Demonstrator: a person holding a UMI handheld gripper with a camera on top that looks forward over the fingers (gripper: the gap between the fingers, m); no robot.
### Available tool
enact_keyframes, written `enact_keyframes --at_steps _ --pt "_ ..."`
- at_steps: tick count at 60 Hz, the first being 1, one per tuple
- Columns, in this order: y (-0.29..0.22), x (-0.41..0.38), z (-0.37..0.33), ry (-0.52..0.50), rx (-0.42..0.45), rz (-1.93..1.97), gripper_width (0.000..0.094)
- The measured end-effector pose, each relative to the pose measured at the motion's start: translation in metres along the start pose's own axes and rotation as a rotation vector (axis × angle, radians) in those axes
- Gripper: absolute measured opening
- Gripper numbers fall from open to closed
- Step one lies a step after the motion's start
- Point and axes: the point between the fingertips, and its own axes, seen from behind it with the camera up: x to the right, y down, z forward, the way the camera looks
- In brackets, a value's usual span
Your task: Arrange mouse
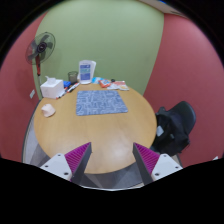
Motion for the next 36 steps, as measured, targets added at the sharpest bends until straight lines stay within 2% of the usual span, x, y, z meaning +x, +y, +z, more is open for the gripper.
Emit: enact_keyframes --at_steps 9,21,27,36 --pt "0.019 -0.109 0.037 -0.128 -0.014 0.003 0.0841" --pt "-0.015 -0.242 0.101 -0.255 0.031 -0.035 0.0844" --pt "-0.035 -0.291 0.134 -0.293 0.046 -0.063 0.0845" --pt "-0.067 -0.336 0.17 -0.295 0.083 -0.107 0.0841"
